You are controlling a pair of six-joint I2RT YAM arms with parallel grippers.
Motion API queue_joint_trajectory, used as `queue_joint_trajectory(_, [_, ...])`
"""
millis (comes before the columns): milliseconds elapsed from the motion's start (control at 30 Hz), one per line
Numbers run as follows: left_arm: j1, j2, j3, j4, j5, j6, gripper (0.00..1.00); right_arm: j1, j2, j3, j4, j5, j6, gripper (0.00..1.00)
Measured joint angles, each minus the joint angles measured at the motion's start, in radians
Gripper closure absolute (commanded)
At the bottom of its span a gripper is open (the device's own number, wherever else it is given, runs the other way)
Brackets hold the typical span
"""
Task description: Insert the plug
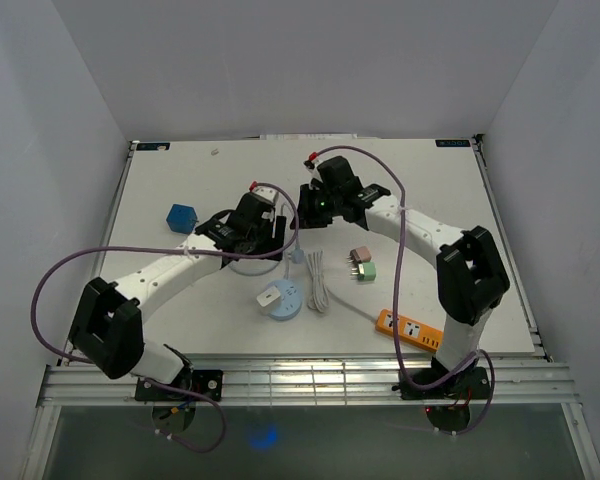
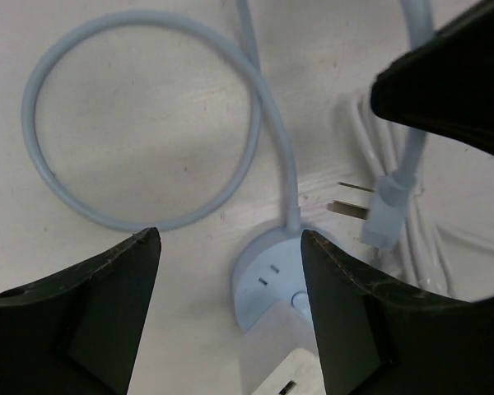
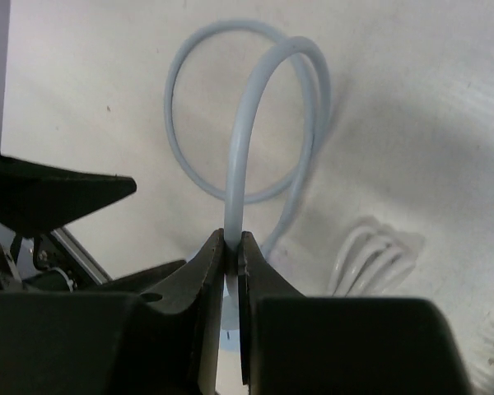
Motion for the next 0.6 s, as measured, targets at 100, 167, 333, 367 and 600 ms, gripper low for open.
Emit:
queue_joint_trajectory(100, [0.031,0.058,0.089,0.013,0.019,0.008,0.20,-0.038,0.090,0.116,0.001,-0.013,0.000,0.92])
queue_joint_trajectory(167, [0.051,0.109,0.143,0.022,0.042,0.013,0.20,-0.058,0.149,0.187,0.003,-0.026,0.000,0.92])
queue_joint_trajectory(333, [0.121,0.217,0.184,0.040,0.093,0.015,0.21,-0.084,0.235,0.241,0.013,-0.063,0.000,0.92])
queue_joint_trajectory(367, [0.140,0.237,0.184,0.040,0.104,0.014,0.22,-0.083,0.247,0.241,0.014,-0.069,0.001,0.92])
queue_joint_trajectory(600, [0.230,0.339,0.183,0.058,0.197,-0.013,0.22,-0.079,0.272,0.237,0.034,-0.114,0.010,0.69])
